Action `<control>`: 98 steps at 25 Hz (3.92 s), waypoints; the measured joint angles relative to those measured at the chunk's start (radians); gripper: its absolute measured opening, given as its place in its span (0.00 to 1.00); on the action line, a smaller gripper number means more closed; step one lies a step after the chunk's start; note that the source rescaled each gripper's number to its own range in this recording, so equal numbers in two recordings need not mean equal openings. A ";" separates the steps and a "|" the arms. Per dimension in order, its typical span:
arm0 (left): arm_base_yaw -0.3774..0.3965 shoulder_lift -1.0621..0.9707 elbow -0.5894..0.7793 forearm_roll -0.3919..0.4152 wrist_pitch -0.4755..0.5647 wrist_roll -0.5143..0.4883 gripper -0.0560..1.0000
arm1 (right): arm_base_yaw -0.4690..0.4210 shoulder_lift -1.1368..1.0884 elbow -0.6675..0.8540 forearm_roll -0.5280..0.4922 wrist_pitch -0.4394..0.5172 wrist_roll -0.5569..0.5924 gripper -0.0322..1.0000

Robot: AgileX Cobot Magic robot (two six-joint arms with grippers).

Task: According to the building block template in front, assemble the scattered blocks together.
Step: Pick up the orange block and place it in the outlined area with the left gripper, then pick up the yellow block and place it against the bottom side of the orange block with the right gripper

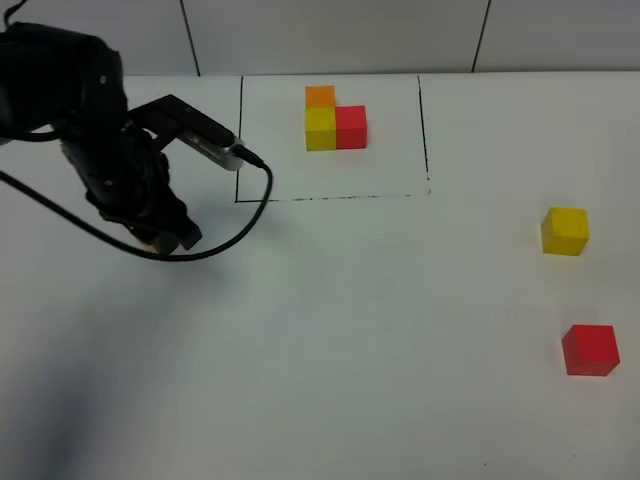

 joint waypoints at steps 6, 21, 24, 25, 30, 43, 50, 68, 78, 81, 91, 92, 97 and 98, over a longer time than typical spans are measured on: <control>-0.131 0.160 -0.224 0.082 0.134 0.096 0.06 | 0.000 0.000 0.000 0.000 0.000 0.007 0.75; -0.266 0.478 -0.655 0.104 0.214 0.392 0.06 | 0.000 0.000 0.000 -0.004 0.000 0.019 0.74; -0.271 0.516 -0.712 0.083 0.218 0.452 0.06 | 0.000 0.000 0.000 -0.004 0.000 0.020 0.74; -0.271 0.525 -0.726 0.072 0.217 0.468 0.06 | 0.000 0.000 0.000 -0.004 0.000 0.024 0.74; -0.271 0.560 -0.757 0.049 0.214 0.503 0.06 | 0.000 0.000 0.000 -0.004 0.000 0.026 0.74; -0.271 0.583 -0.766 0.048 0.203 0.504 0.06 | 0.000 0.000 0.000 -0.026 0.000 0.045 0.74; -0.271 0.583 -0.766 0.048 0.189 0.537 0.06 | 0.000 0.000 0.000 -0.026 0.000 0.045 0.74; -0.272 0.589 -0.766 0.027 0.185 0.575 0.66 | 0.000 0.000 0.000 -0.027 0.000 0.048 0.74; -0.247 0.481 -0.766 -0.015 0.189 0.396 0.94 | 0.000 0.000 0.000 -0.027 0.000 0.049 0.74; -0.200 0.437 -0.766 -0.030 0.203 0.315 0.94 | 0.000 0.000 0.000 -0.027 0.000 0.049 0.74; 0.033 0.341 -0.766 -0.172 0.240 0.108 0.94 | 0.000 0.000 0.000 -0.027 0.000 0.049 0.74; 0.052 0.336 -0.766 -0.172 0.240 0.092 0.94 | 0.000 0.000 0.000 -0.027 0.000 0.049 0.74; 0.127 0.294 -0.764 -0.172 0.240 0.036 0.94 | 0.000 0.000 0.000 -0.027 0.000 0.049 0.74; 0.138 0.278 -0.761 -0.172 0.240 0.023 0.93 | 0.000 0.000 0.000 -0.027 0.000 0.049 0.74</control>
